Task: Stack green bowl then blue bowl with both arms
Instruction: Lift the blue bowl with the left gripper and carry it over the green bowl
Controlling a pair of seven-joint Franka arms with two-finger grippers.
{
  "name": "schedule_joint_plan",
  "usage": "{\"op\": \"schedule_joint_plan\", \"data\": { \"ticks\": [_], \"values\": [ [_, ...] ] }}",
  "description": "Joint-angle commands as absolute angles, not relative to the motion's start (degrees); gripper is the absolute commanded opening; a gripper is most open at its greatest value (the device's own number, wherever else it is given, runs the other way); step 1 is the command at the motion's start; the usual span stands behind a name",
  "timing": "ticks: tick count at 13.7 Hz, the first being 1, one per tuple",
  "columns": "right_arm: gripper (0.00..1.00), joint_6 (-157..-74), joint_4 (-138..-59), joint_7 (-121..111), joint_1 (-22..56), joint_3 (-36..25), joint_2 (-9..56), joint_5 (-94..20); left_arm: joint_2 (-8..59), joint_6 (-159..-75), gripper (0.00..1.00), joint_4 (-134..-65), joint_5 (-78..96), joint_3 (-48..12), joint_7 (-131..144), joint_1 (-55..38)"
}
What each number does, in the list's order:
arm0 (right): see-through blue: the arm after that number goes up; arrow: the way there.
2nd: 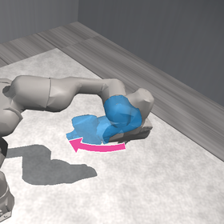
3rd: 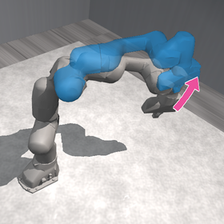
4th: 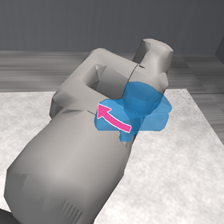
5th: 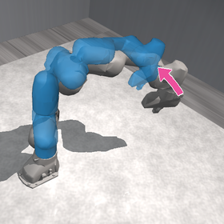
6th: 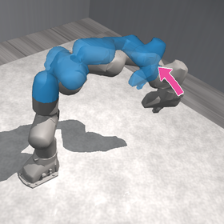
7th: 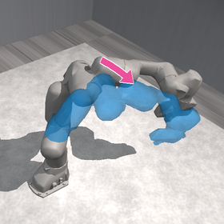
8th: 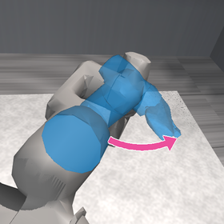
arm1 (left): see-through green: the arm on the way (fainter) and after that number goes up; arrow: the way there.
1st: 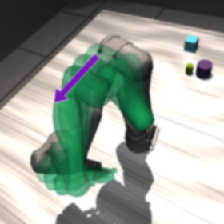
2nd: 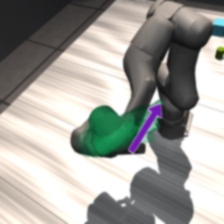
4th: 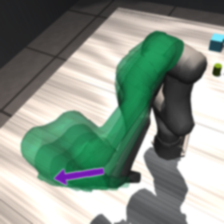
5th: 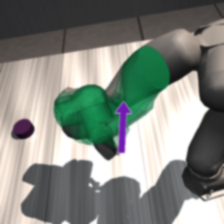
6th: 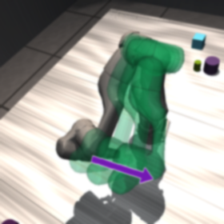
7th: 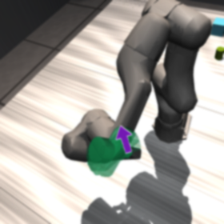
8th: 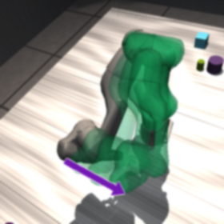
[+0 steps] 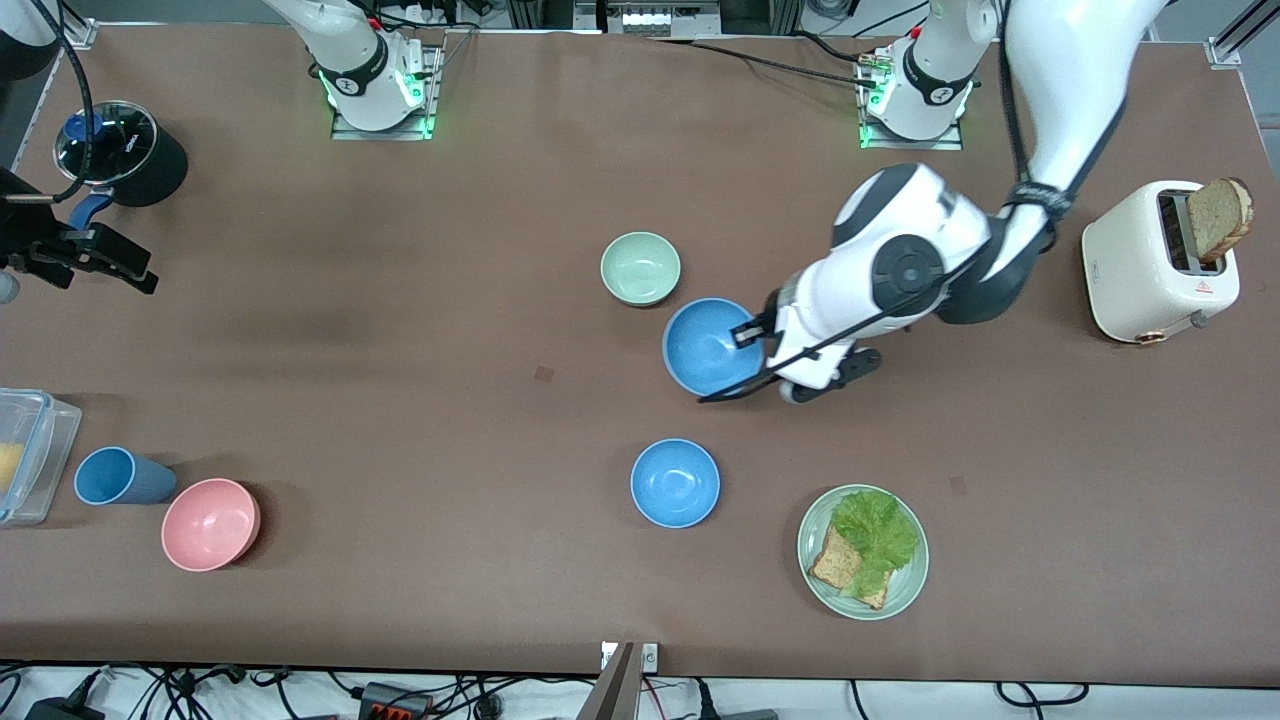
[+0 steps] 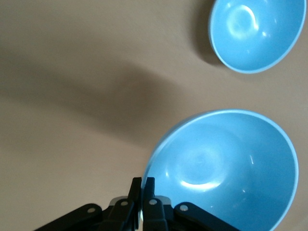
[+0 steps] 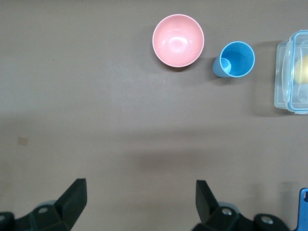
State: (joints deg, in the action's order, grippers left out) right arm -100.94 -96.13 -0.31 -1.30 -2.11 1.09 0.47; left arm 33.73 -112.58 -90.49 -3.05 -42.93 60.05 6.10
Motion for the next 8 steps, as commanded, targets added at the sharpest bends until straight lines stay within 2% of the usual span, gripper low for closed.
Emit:
{"op": "schedule_joint_plan", "data": {
  "ticks": [1,4,8],
  "values": [
    [1.00,-101.7,-97.3,-1.7,-1.3,-2.4,0.2,0.2,32.6,-113.3,0.00,-91.8,-2.8,-42.8,63.4,3.8],
    [1.00,-101.3,-97.2,-1.7,-1.3,-2.4,0.1,0.2,28.7,-112.4,0.00,-97.8,-2.7,-44.8,63.1,5.5],
    [1.00,-100.5,-97.2,-1.8,-1.2,-2.3,0.0,0.2,27.7,-113.3,0.00,-99.8,-0.7,-48.1,65.0,8.5]
  ]
}}
